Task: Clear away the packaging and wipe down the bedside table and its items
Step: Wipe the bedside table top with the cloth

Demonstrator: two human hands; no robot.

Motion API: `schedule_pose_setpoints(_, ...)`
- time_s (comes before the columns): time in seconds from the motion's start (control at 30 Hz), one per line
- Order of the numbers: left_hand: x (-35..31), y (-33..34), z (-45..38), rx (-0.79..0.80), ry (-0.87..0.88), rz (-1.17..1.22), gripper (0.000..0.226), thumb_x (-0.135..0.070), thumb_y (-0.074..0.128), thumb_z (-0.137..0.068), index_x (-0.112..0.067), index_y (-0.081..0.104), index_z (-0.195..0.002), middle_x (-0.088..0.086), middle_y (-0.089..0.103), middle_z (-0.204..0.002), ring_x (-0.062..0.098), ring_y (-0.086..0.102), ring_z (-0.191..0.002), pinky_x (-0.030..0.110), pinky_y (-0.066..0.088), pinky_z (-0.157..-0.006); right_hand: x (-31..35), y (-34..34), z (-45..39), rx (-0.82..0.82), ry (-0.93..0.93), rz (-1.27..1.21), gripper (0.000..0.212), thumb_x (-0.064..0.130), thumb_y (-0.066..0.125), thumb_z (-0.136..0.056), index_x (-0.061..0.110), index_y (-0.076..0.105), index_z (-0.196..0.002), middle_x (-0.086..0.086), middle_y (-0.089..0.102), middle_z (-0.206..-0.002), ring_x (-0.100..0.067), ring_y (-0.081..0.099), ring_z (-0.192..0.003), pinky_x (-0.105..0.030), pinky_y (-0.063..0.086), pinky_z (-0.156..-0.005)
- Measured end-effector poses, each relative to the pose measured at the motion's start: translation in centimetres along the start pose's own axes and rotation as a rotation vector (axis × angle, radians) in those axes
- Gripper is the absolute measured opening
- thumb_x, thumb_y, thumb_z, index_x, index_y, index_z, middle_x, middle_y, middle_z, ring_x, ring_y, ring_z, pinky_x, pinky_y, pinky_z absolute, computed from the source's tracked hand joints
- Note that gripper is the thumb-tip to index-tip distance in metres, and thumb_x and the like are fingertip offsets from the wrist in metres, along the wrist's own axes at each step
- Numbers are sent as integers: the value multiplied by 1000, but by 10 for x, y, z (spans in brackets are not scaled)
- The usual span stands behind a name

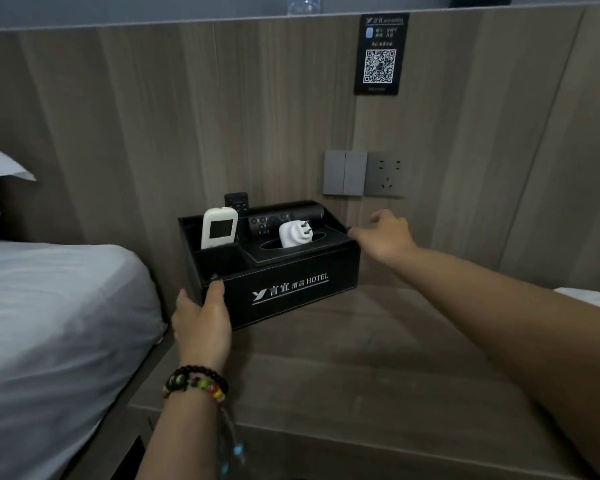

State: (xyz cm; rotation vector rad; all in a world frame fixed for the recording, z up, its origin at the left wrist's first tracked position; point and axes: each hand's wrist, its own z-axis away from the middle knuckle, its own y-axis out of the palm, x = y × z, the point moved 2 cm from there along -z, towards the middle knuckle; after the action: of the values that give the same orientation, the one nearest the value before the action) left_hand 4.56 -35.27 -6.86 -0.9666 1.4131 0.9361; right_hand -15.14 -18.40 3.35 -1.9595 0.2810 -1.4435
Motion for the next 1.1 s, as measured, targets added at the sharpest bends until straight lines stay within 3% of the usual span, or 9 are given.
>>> schedule_pose_setpoints(0.1,12,-3,-12,41,-3,19,97,-73,51,-70,-18,30,-148,2,36,-152,25,36,-138,48,28,-114,1,27,-39,31,123,-187,58,35,65,-84,5,50,-131,-15,51,-134,-31,57,-113,-31,45,-89)
schedule_pose_setpoints(0.17,17,-5,-18,80,-13,72,109,-85,55,-58,-21,38,-145,-1,44,-147,21,43,-133,47,32,-112,-4,41,-53,128,201,-370,45,32,67,-82,4,60,-117,-14,68,-112,-27,68,-88,-31,55,-71)
schedule_pose_setpoints(0.23,20,-7,-23,123,-50,88,114,-93,56,-46,-27,48,-139,-5,53,-140,18,50,-127,46,36,-109,-9,50,-55,273,252,-449,37,30,65,-86,7,63,-115,-12,73,-97,-24,70,-77,-28,55,-61)
schedule_pose_setpoints(0.37,16,-9,-24,152,-29,29,107,-91,53,-52,-23,54,-134,-5,59,-133,17,54,-122,45,38,-108,-20,50,-58,483,297,-589,27,29,61,-89,8,68,-105,-9,76,-88,-23,71,-81,-35,55,-78)
schedule_pose_setpoints(0.57,11,-3,-13,165,102,-190,121,-100,33,-50,-24,39,-144,-4,47,-145,17,44,-133,42,33,-112,-32,56,-64,526,392,-692,26,30,64,-77,9,71,-90,-12,73,-92,-29,69,-82,-39,52,-85)
schedule_pose_setpoints(0.7,7,-7,-8,158,122,-208,128,-103,29,-45,-25,39,-145,-5,47,-145,15,45,-132,41,35,-112,-31,56,-62,528,375,-708,30,30,65,-71,10,71,-92,-11,72,-92,-28,69,-82,-39,52,-82)
schedule_pose_setpoints(0.87,-3,-12,-1,106,191,-202,121,-100,31,-50,-23,43,-143,-5,58,-132,13,53,-121,41,41,-107,-31,51,-58,532,339,-746,34,29,64,-74,9,70,-101,-13,70,-102,-29,67,-92,-41,49,-95)
schedule_pose_setpoints(1.0,-13,-17,3,39,264,-170,115,-98,34,-56,-16,53,-135,-1,64,-125,17,57,-116,44,45,-103,-12,35,-52,498,256,-716,25,30,57,-83,11,71,-93,-9,73,-88,-24,69,-79,-37,52,-82)
schedule_pose_setpoints(1.1,-21,-19,10,8,285,-94,119,-97,38,-55,-6,54,-131,12,65,-121,24,60,-113,51,44,-102,1,21,-43,496,234,-692,23,32,57,-83,15,69,-94,-6,73,-87,-23,69,-77,-37,52,-77)
